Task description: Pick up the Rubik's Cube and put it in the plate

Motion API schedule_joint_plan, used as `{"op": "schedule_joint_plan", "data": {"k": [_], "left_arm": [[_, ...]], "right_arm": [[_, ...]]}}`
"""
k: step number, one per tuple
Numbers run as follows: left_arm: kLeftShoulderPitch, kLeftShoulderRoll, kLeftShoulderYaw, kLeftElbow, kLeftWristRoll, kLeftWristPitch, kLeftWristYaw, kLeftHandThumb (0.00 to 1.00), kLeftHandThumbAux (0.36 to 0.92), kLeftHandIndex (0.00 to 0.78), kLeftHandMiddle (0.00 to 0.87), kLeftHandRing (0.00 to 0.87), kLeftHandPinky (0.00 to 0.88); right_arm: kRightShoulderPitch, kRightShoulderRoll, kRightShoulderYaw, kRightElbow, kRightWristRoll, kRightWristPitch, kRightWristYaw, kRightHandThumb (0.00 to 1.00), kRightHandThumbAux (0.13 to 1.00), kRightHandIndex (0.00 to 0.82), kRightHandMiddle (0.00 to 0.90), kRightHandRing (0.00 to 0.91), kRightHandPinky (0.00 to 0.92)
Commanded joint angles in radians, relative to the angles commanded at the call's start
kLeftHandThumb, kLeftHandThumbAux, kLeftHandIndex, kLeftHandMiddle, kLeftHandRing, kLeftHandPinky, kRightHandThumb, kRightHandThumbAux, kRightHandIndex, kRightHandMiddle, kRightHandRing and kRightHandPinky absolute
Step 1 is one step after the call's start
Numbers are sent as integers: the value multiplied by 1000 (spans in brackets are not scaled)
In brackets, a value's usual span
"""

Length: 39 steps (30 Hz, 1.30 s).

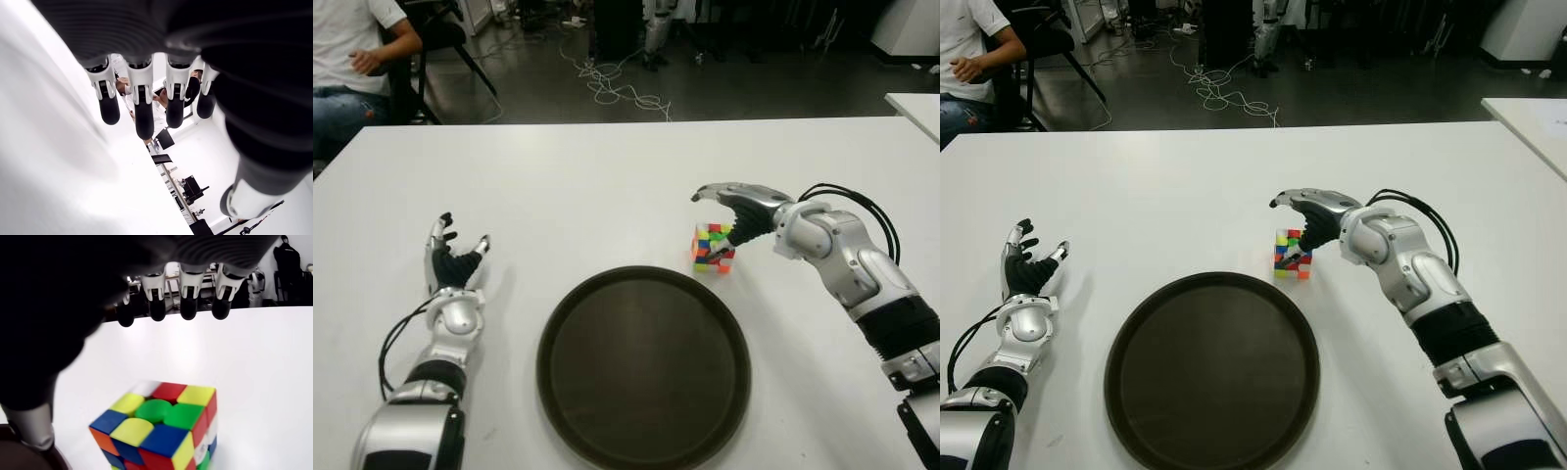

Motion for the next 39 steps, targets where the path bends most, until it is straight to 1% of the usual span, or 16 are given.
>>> {"op": "schedule_joint_plan", "data": {"k": [4,6,11,15,19,22,28,33,39], "left_arm": [[0,-1,4,0,-6,-9,-5,27,733,107,160,181,229],[0,-1,4,-1,-5,-11,-5,30,735,107,157,178,213],[2,2,1,0,-1,-11,-6,21,731,107,152,166,177],[2,2,1,0,0,-10,-6,20,730,109,153,164,172],[1,0,2,-2,-1,-3,-1,24,729,106,152,161,167],[0,-2,5,-2,-6,-2,-3,26,731,106,151,158,155],[0,-1,8,-2,-10,0,-7,25,720,112,168,176,180],[0,1,6,0,-8,4,-8,23,712,109,163,179,206],[2,-1,9,-1,-11,1,-14,15,701,105,153,171,203]], "right_arm": [[-1,-4,0,-2,-7,14,1,0,667,0,4,3,0],[-1,-4,0,-2,-9,18,0,0,682,0,11,7,3],[10,-5,-16,-5,3,30,-16,0,683,0,14,8,1],[11,-5,-15,-6,2,38,-16,0,690,0,11,6,0],[18,-10,-21,-14,6,54,-11,0,706,0,8,3,6],[29,-16,-29,-12,16,52,-15,0,710,0,8,4,7],[31,-17,-33,-1,21,52,-18,0,705,0,15,13,5],[31,-18,-30,7,16,62,-15,0,742,0,17,20,14],[30,-21,-27,11,15,63,-13,0,755,0,17,27,17]]}}
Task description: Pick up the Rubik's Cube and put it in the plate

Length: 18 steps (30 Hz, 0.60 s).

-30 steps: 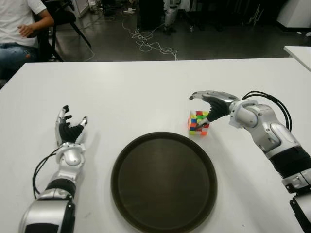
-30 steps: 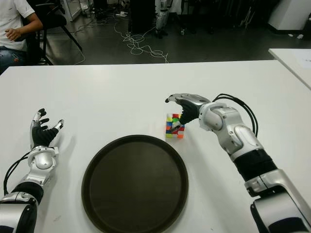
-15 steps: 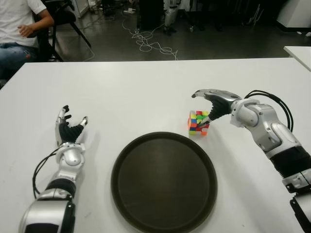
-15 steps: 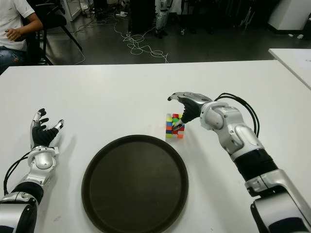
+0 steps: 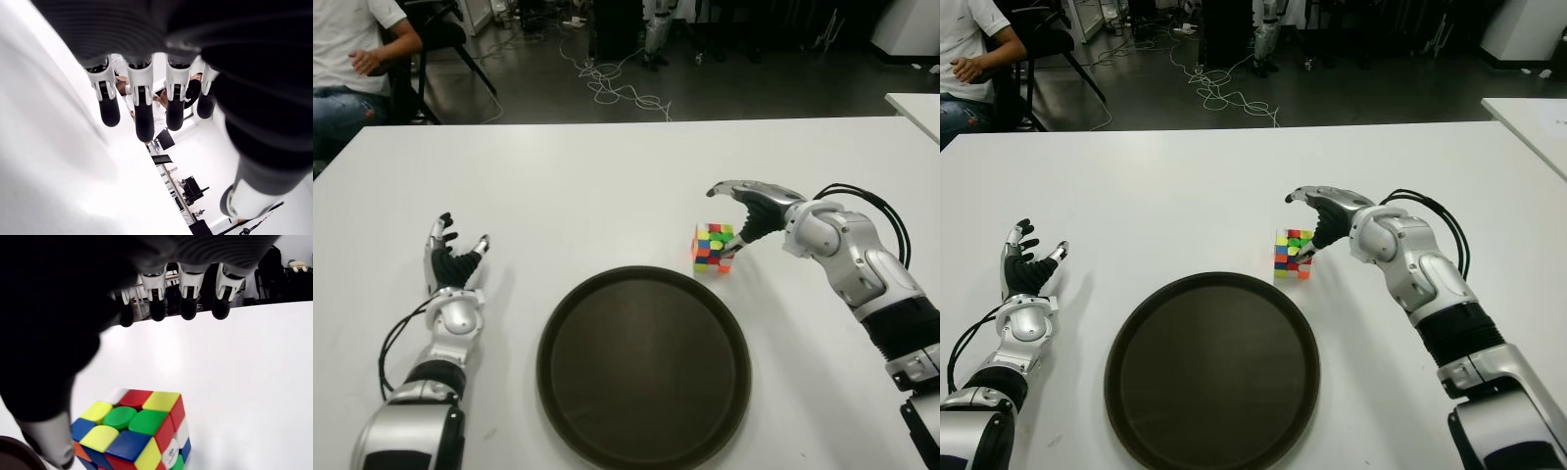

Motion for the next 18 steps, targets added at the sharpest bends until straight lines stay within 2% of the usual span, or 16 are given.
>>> {"op": "schedule_joint_plan", "data": {"k": [11,18], "left_arm": [[1,-1,1,-3,-2,-6,-1,19,707,104,149,162,188],[1,-2,3,-6,-7,-2,-7,29,715,103,144,151,159]], "right_arm": [[4,8,-5,16,12,-10,-15,0,740,0,21,31,21],[8,11,-5,8,22,-14,-19,0,767,0,27,34,21]]}}
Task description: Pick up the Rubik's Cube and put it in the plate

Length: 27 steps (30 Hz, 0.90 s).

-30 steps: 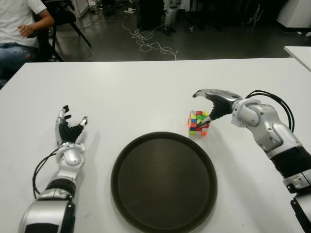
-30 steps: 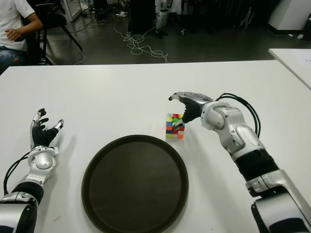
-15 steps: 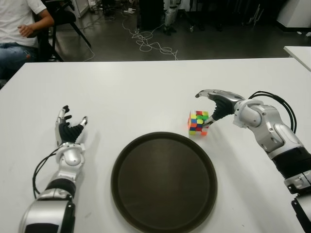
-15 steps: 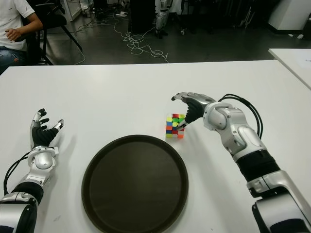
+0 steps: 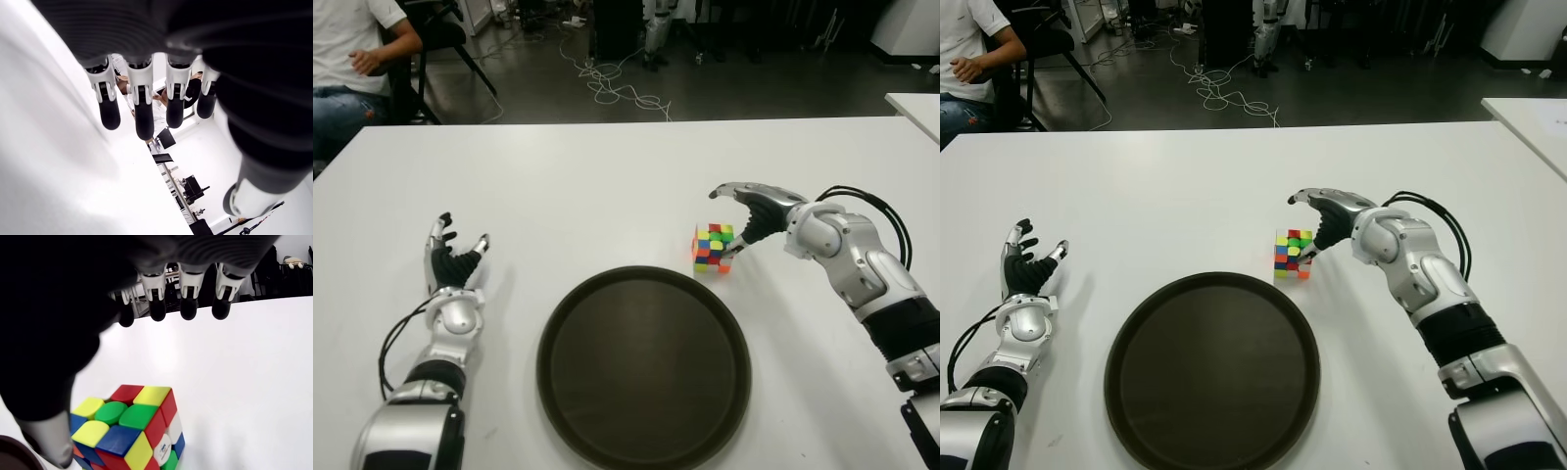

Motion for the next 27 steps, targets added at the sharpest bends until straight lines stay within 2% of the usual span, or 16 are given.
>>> {"op": "schedule_joint_plan", "data": {"k": [4,7,13,27], "left_arm": [[0,0,1,-1,-3,1,-7,29,720,106,148,155,172],[1,0,2,-1,-6,-2,-12,32,723,110,166,182,214],[0,2,-2,0,-1,5,-1,17,711,102,151,154,146],[2,5,-12,-3,13,-7,11,2,731,107,154,162,171]], "right_arm": [[1,1,1,-1,1,-4,-4,0,775,0,19,28,14],[2,3,1,-3,1,-4,-7,0,781,0,16,27,14],[5,7,1,-15,6,9,-1,0,787,0,18,16,2],[5,15,6,-4,9,4,-6,0,784,0,17,24,16]]}}
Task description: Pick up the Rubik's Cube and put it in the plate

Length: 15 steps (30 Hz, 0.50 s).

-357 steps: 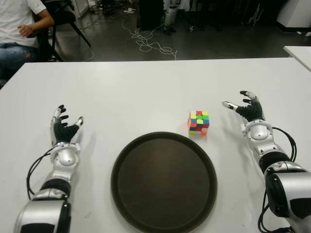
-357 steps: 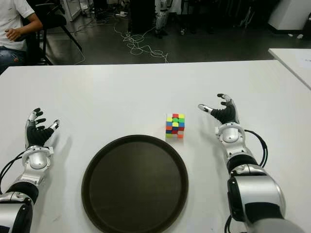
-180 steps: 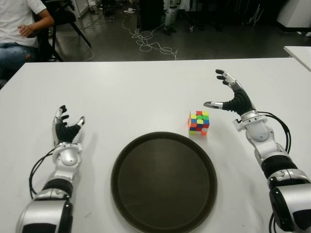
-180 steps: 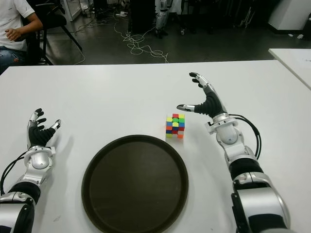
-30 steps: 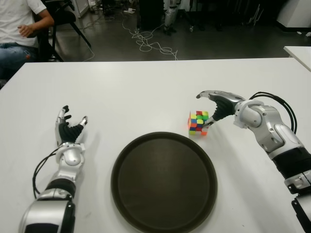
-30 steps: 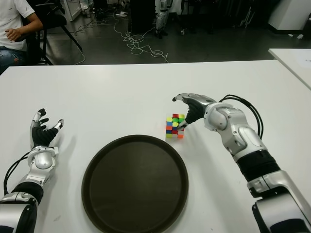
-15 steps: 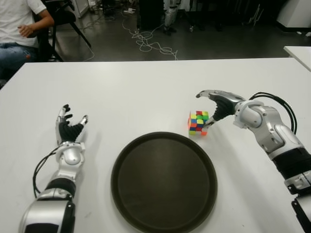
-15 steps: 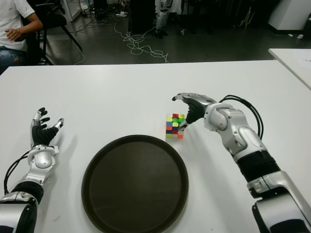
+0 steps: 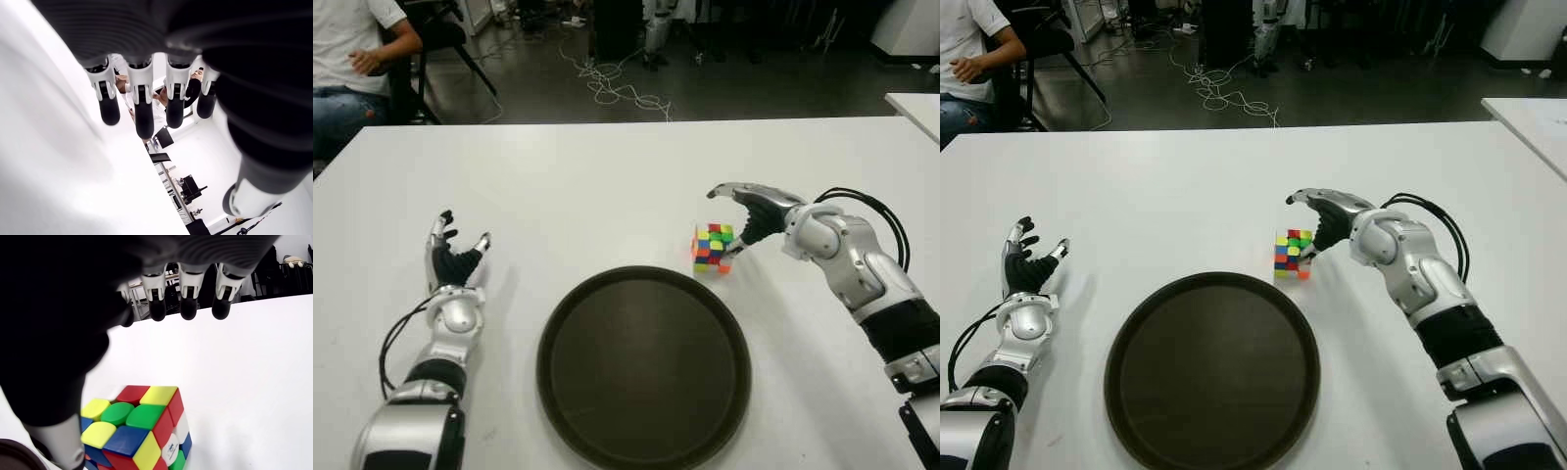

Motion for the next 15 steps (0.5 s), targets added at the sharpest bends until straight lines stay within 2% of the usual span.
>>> {"op": "schedule_joint_plan", "data": {"k": [10,15], "left_arm": [[-2,-1,-1,0,5,12,9,0,719,106,153,174,204],[-1,-2,1,-1,5,9,10,6,731,107,163,184,221]], "right_arm": [[2,9,8,-9,-9,23,5,0,801,0,17,26,13],[5,12,10,-7,-12,30,-3,0,813,0,14,21,9]]}}
